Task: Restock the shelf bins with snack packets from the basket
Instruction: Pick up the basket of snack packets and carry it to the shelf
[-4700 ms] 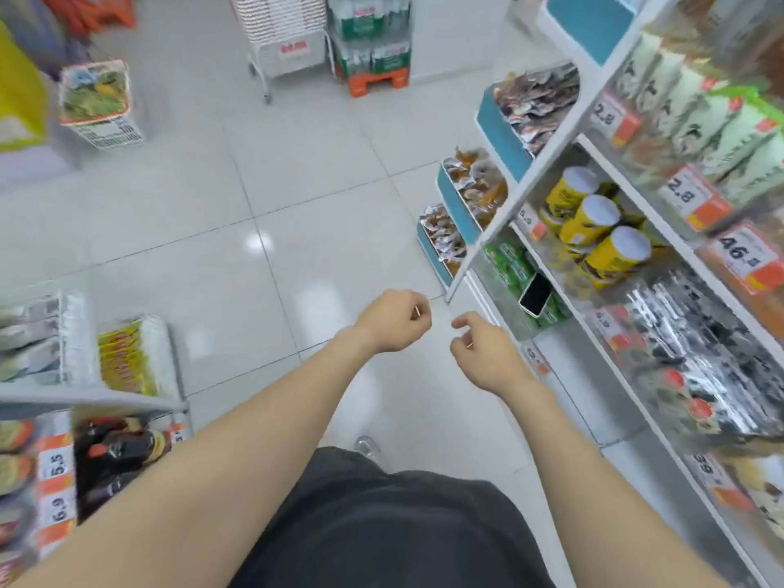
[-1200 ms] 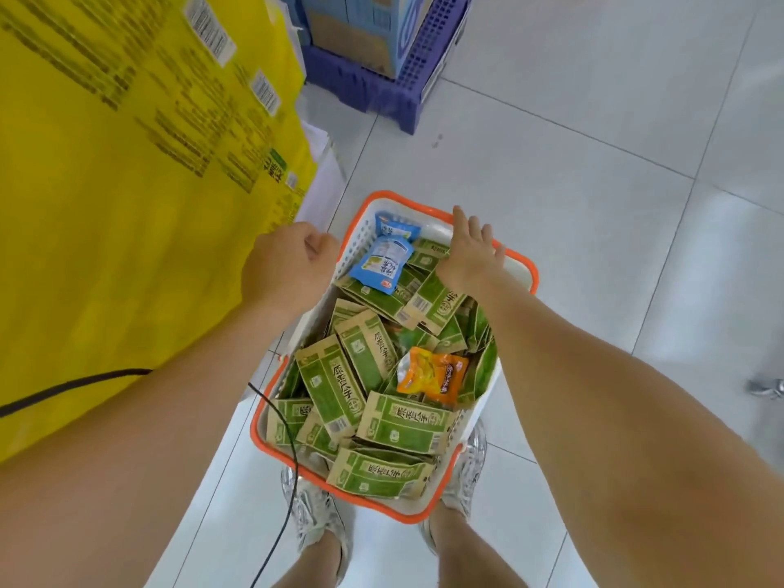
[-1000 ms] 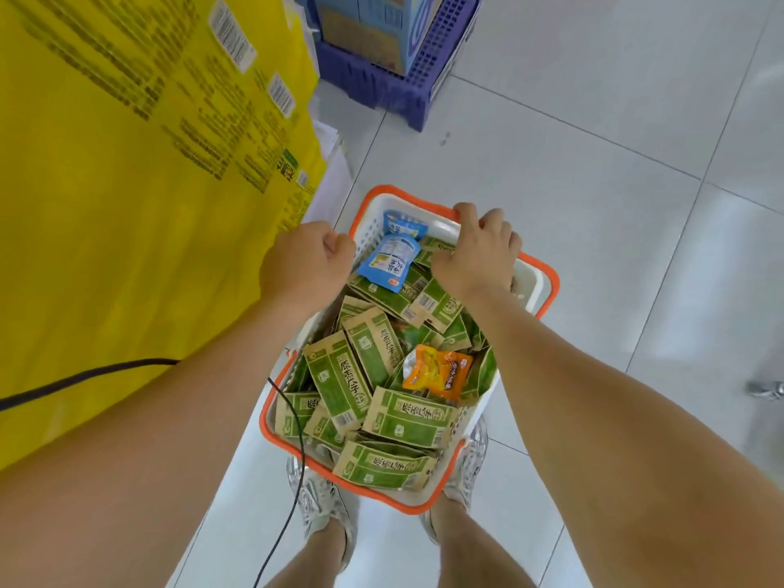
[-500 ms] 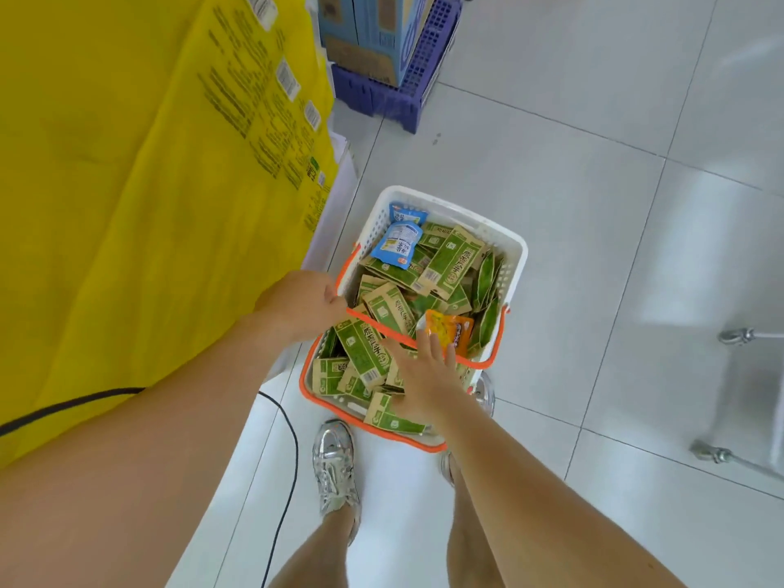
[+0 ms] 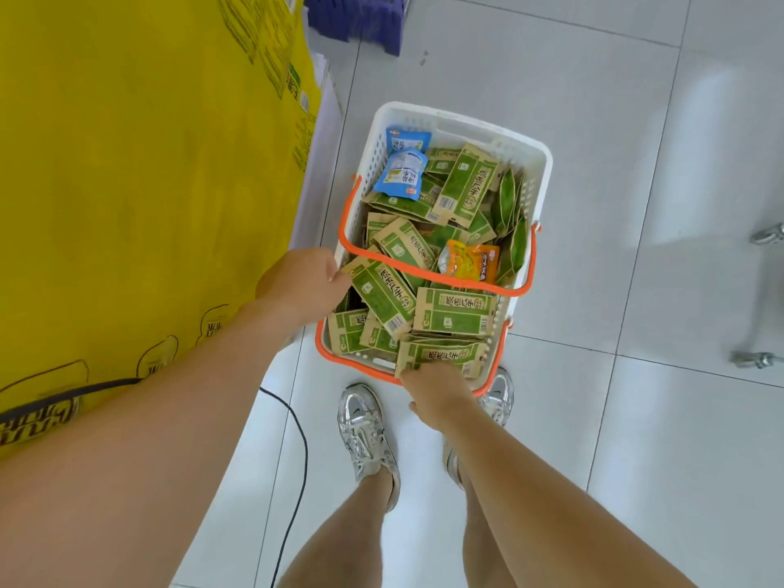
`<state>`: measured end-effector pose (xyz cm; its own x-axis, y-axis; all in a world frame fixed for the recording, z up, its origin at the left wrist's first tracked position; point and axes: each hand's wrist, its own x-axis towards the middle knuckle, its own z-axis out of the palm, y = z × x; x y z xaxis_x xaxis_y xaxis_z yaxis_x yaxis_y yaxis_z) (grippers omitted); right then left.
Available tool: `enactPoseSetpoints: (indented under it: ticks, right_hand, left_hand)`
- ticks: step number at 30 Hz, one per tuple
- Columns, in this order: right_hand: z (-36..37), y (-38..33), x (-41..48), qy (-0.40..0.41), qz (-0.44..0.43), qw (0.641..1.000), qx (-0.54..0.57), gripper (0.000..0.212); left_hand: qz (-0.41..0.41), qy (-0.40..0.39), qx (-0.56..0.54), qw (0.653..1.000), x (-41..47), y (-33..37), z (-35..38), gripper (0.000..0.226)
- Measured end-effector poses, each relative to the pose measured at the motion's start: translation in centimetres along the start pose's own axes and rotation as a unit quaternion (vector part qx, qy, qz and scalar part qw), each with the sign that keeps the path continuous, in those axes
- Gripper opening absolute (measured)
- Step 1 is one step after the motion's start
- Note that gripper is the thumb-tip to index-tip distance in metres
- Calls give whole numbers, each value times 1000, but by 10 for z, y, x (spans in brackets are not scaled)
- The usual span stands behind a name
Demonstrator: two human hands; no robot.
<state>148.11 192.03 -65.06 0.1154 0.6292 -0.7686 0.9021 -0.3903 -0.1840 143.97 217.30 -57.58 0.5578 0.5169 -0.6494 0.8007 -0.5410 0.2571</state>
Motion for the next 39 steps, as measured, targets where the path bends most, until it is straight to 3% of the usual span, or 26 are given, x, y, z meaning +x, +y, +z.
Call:
enactPoseSetpoints:
  ticks: [4, 13, 15, 18, 20, 22, 24, 26, 28, 31, 34, 36, 39]
  right_hand:
    - [3, -4, 4, 48, 62, 995, 54, 45]
    - [-12, 4, -7, 36, 64, 990, 121, 37]
    - [-23, 9, -17, 124, 72, 983, 115, 41]
    - [-43, 23, -22, 310, 94, 941, 99, 51]
    - [-64, 39, -17, 360, 128, 920, 86, 64]
    - [-90, 58, -6, 317, 173, 924, 128, 79]
    - [-113, 71, 7, 209, 199, 931, 223, 84]
    - [-132, 80, 18, 100, 190, 939, 267, 71]
    - [-146, 86, 24, 27, 164, 950, 264, 38]
    - [-152, 92, 28, 20, 149, 956, 253, 10]
    - [-164, 97, 25, 64, 164, 964, 198, 24]
    - [-182, 102, 19, 74, 181, 963, 184, 31]
    - [-195, 104, 2, 20, 186, 954, 232, 31]
  left_hand:
    - [8, -5, -13, 1000, -3, -8, 5, 23]
    - [58, -29, -9, 998, -5, 5, 12, 20]
    - [72, 3, -6, 997, -8, 10, 13, 21]
    - [114, 128, 1, 985, -9, 19, 8, 19]
    - [128, 211, 2, 969, -8, 26, 2, 17]
    - [116, 258, -4, 959, -4, 31, -3, 17]
    - [94, 263, -9, 960, 0, 35, -5, 18]
    - [75, 244, -10, 967, 6, 37, -3, 19]
    - [62, 232, -16, 971, 9, 38, 0, 19]
    - [35, 222, -40, 974, 7, 42, 4, 21]
    - [0, 200, -55, 978, 1, 47, 1, 32]
    - [-34, 144, -83, 985, -5, 52, -5, 49]
    - [-85, -7, -218, 972, -8, 64, -11, 71]
